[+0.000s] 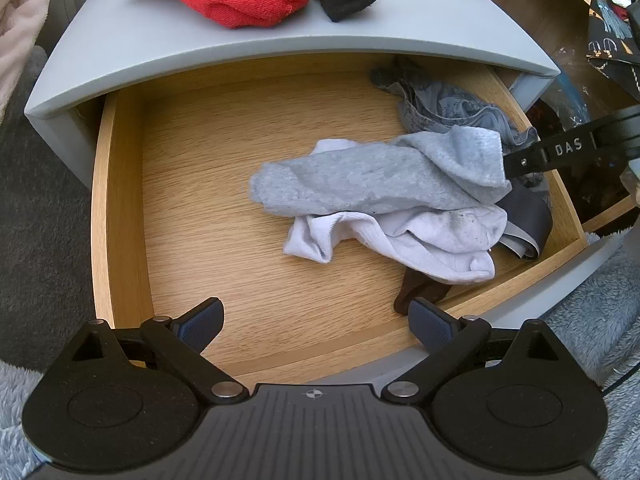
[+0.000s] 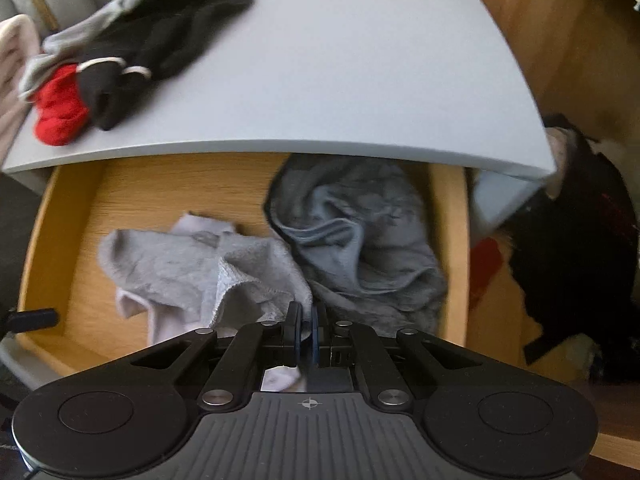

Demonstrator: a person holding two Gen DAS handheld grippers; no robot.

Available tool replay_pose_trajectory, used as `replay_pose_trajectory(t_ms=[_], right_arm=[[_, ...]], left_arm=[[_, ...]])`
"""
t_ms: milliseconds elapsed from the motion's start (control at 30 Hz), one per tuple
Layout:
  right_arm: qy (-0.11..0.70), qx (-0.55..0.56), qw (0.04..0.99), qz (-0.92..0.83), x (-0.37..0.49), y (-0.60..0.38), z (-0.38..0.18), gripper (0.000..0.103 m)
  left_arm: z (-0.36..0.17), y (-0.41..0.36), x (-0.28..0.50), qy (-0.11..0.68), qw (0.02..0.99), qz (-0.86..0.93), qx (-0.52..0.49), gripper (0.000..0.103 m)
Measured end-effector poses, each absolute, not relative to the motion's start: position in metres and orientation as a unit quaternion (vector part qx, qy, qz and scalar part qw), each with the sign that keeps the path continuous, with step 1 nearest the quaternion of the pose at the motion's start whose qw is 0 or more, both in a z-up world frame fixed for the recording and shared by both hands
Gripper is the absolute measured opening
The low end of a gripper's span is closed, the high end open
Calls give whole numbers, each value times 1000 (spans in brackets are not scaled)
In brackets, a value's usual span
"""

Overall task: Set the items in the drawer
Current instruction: 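Carry the grey sock into the drawer and open the right gripper, then grasp the second grey sock on the tabletop with the right gripper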

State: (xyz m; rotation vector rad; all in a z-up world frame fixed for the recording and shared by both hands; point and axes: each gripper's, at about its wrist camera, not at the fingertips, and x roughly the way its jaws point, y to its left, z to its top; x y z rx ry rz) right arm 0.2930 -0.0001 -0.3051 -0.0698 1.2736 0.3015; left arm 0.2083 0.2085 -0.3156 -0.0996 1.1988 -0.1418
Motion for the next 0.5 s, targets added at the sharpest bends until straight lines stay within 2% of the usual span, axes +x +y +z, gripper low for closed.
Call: replay_pose_trajectory(t_ms=[100, 200, 367, 500], right_arm=[[595, -51, 792, 126, 292, 1, -305, 7], [584, -46, 803, 114, 293, -1, -298, 16], [520, 15, 845, 124, 289, -13, -260, 22], [474, 84, 857, 183, 286, -18, -237, 34]], left_arm=[[-315, 208, 208, 563, 822, -67, -47, 100], [-315, 208, 208, 563, 822, -67, -47, 100], [-316, 208, 209, 564, 822, -66, -48, 100], [-318, 207, 210, 565, 821, -65, -47, 100]])
